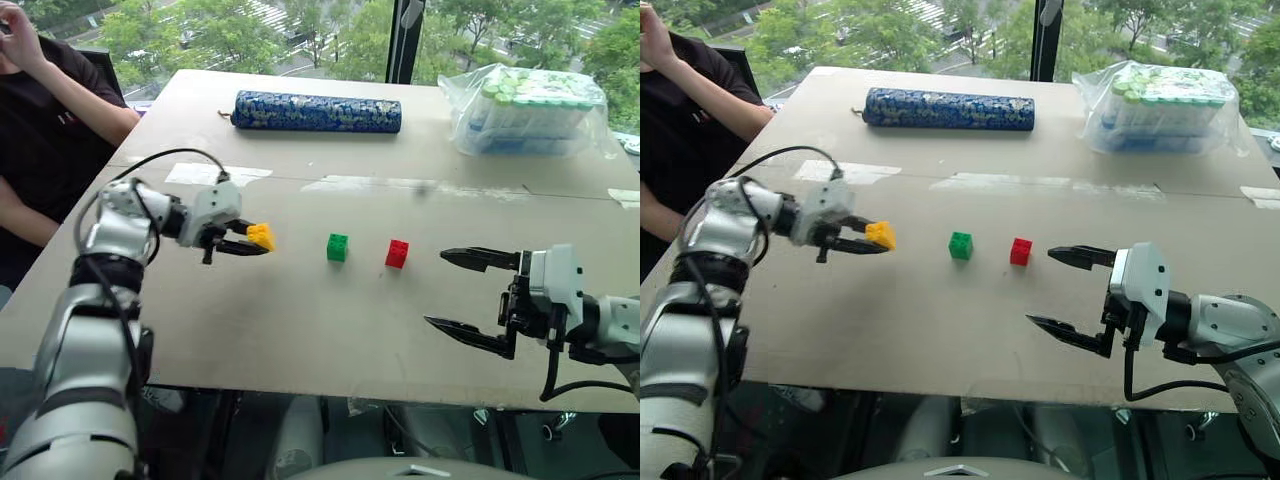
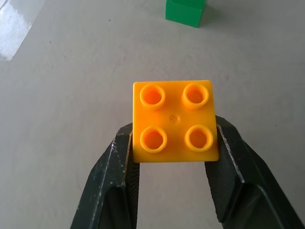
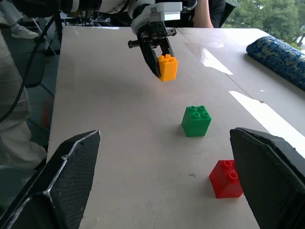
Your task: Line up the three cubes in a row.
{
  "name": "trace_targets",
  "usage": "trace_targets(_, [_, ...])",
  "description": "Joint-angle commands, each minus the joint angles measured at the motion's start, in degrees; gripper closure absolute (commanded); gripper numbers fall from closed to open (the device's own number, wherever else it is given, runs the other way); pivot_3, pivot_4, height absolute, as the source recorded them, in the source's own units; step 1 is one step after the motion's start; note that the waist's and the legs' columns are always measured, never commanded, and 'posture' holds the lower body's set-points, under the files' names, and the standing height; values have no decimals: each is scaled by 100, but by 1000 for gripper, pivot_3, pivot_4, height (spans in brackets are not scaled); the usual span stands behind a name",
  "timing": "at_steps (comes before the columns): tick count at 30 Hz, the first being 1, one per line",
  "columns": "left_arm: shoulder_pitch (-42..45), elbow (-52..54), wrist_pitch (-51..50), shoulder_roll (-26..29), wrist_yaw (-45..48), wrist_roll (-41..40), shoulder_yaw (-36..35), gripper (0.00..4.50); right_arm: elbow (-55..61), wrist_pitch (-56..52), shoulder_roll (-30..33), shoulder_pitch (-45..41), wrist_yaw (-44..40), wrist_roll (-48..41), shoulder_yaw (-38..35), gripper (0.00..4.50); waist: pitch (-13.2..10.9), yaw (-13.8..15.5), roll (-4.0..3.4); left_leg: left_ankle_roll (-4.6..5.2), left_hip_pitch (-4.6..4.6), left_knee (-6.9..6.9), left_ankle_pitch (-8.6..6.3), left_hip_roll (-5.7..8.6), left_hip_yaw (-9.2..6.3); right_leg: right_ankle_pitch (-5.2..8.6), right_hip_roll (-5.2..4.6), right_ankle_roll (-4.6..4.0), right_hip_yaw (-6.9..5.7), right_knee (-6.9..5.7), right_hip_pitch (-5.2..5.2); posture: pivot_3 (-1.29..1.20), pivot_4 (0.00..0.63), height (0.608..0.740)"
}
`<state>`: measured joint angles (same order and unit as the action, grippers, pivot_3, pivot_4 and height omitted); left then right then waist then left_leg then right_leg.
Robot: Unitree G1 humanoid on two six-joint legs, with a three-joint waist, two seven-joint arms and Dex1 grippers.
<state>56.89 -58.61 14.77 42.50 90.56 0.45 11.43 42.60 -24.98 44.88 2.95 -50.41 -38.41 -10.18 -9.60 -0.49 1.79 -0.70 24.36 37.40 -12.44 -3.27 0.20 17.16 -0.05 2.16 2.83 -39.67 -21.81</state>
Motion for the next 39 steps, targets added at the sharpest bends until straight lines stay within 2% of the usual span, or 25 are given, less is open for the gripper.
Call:
trace_targets(1, [365, -541, 569, -111, 55, 243, 56, 3215, 245, -6, 87, 47, 121, -55, -259, 0, 0, -21, 0, 0, 3, 2, 0, 0, -2, 0, 0, 0, -1, 1, 0, 0, 150, 740])
trace_targets(9, [638, -1086, 1025, -460, -31, 564, 61, 3215, 309, -33, 109, 90, 266, -67, -363, 0, 0, -36, 0, 0, 15, 2, 0, 0, -22, 0, 2, 0, -17, 0, -7, 0, 150, 740])
trace_targets(21, [756, -1316, 1110, -697, -350, 854, 44, 3215, 373, -71, 134, 72, 371, -77, -379, 0, 0, -24, 0, -1, 26, 7, 1, 2, -40, 0, 0, 0, -33, 2, -6, 0, 150, 740])
trace_targets(22, [762, -1326, 1111, -702, -363, 875, 40, 2415, 377, -74, 137, 76, 375, -80, -384, 0, 0, -26, 0, -1, 26, 7, 1, 2, -40, 0, 0, 0, -33, 2, -6, 0, 150, 740])
trace_targets(24, [766, -1336, 1112, -714, -380, 888, 17, 1717, 385, -81, 147, 94, 384, -91, -398, 0, 0, -26, 0, -1, 26, 7, 1, 2, -40, 0, 0, 0, -33, 1, -6, 0, 150, 740])
trace_targets(27, [769, -1294, 942, -708, -275, 768, -111, 440, 379, -87, 152, 149, 386, -93, -422, 0, 0, -24, 0, -1, 26, 7, 1, 2, -41, 0, 0, 0, -34, 1, -6, 0, 150, 740])
trace_targets(29, [736, -1166, 798, -608, -210, 596, -283, 440, 369, -84, 139, 244, 381, -108, -484, 0, 0, -25, 0, -1, 27, 7, 1, 2, -41, 0, 0, 0, -34, 1, -6, 0, 150, 740])
trace_targets(31, [491, -730, 533, -359, -18, 255, -562, 440, 342, -47, 113, 464, 372, -62, -597, 0, -1, -25, 0, -1, 28, 7, 1, 2, -43, 0, 0, 0, -36, 2, -6, 0, 150, 740])
trace_targets(33, [-48, 213, -108, -97, 142, -226, -885, 440, 292, 13, 87, 770, 349, 46, -747, 0, 0, -61, -1, -1, 29, 6, 1, 1, -43, 0, -1, 0, -36, 3, -6, 0, 150, 740])
trace_targets(36, [-1635, 2770, -1757, 252, -437, -1080, -1664, 440, 138, 79, -53, 1336, 429, 202, -1121, 0, 1, -144, -18, -2, 20, -1, 1, -5, -41, 0, -4, -1, -27, 5, -4, 0, 150, 740])
trace_targets(39, [-3124, 4955, -3218, 313, -1395, -1699, -2444, 440, -74, 261, -153, 1850, 259, 348, -1444, 0, 0, -158, -19, -3, 11, -5, 1, -29, -58, 4, -16, -3, -21, 3, 3, 0, 150, 740])
